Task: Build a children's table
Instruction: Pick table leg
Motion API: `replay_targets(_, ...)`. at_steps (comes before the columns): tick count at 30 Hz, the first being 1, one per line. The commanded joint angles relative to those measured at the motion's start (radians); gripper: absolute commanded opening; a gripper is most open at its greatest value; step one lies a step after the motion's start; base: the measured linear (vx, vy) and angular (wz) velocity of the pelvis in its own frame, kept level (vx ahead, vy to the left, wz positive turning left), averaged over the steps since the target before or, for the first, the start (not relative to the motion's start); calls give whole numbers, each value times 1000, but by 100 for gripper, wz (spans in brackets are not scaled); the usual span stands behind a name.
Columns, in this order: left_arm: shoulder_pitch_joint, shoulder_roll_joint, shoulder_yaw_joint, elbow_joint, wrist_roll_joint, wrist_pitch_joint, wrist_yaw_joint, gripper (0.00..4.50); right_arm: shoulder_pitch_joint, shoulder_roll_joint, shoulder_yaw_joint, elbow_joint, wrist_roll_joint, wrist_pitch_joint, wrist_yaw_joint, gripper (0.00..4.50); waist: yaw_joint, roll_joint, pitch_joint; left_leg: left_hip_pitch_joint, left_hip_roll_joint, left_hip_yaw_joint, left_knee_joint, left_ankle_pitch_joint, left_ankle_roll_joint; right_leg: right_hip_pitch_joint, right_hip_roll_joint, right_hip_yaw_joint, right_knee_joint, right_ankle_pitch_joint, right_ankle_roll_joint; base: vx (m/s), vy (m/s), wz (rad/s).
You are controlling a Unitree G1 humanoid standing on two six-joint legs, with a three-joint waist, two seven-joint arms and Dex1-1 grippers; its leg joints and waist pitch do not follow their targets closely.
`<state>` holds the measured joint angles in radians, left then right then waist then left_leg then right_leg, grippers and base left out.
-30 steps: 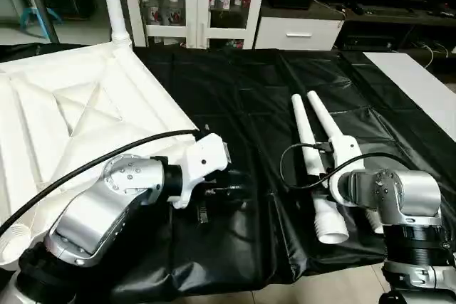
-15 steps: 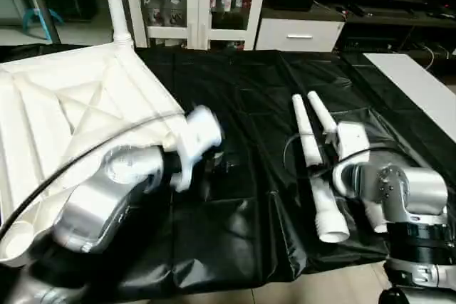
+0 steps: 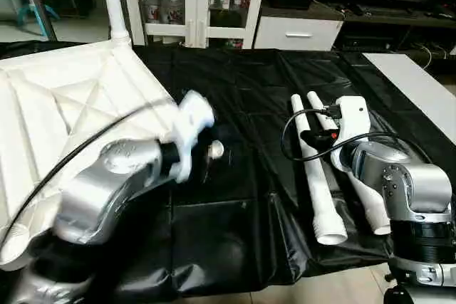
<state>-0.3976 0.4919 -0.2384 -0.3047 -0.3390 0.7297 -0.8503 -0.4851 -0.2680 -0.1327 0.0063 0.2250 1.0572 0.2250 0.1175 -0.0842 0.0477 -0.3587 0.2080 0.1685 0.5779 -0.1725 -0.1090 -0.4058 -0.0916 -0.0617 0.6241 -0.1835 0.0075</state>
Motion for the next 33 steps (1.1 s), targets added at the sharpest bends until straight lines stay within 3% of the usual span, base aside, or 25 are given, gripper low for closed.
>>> replay_targets(1,4,45,-67,-29,38,-19,-45,301,-2,-36,35,0,-29,78,-16,188,4,11,-59,11,5,8,-67,-161,-68,44,-29,36,-65,-178,-87,0,0,0)
replay_targets(2,-4,86,-114,-35,67,-19,-76,309,-3,-45,47,-6,-34,132,-22,195,6,17,-58,12,5,5,-70,-171,-72,45,-27,36,-67,-192,-75,0,0,0)
replay_targets(9,-18,110,-154,-46,87,-13,-90,313,-3,-65,80,-17,-44,258,-43,251,5,11,-55,11,6,4,-71,-223,-95,43,-34,38,-73,-264,-71,0,0,0)
replay_targets(10,-16,112,-154,-50,83,-14,-92,313,-2,-65,81,-18,-44,259,-43,251,6,12,-55,12,7,3,-71,-229,-96,42,-36,38,-74,-278,-66,0,0,0)
replay_targets(11,-11,113,-152,-57,76,-15,-94,313,-2,-63,77,-17,-41,263,-42,279,5,14,-56,12,7,3,-71,-230,-97,41,-36,38,-73,-279,-66,0,0,0)
replay_targets(17,-13,117,-161,-54,83,-26,-103,313,4,-59,80,10,-23,318,-23,327,0,13,-56,10,6,2,-70,-232,-96,41,-35,37,-74,-289,-64,0,0,0)
replay_targets(22,-18,116,-163,-53,93,-31,-96,313,31,-48,83,31,-10,346,-14,327,4,10,-56,9,7,3,-70,-220,-95,41,-36,37,-73,-274,-71,0,0,0)
replay_targets(23,-17,117,-162,-54,92,-31,-95,313,35,-44,80,30,-7,348,-13,301,4,10,-57,9,7,2,-70,-219,-96,42,-36,37,-72,-273,-71,0,0,0)
replay_targets(30,-11,123,-162,-52,101,-43,-93,313,38,-28,60,38,-4,352,-13,246,2,13,-57,10,7,3,-70,-219,-99,42,-35,37,-71,-258,-77,0,0,0)
replay_targets(31,-15,122,-163,-47,105,-49,-93,313,42,-24,53,39,-2,353,-12,237,3,18,-57,10,7,2,-71,-221,-100,42,-36,37,-71,-260,-78,0,0,0)
replay_targets(32,-21,121,-165,-41,109,-56,-93,313,47,-20,43,38,0,353,-14,225,2,16,-56,10,7,2,-71,-228,-100,41,-36,37,-72,-267,-77,0,0,0)
replay_targets(33,-24,120,-165,-38,111,-59,-93,313,49,-18,38,37,0,353,-17,218,2,22,-56,12,7,2,-71,-240,-102,40,-35,37,-75,-269,-78,0,0,0)
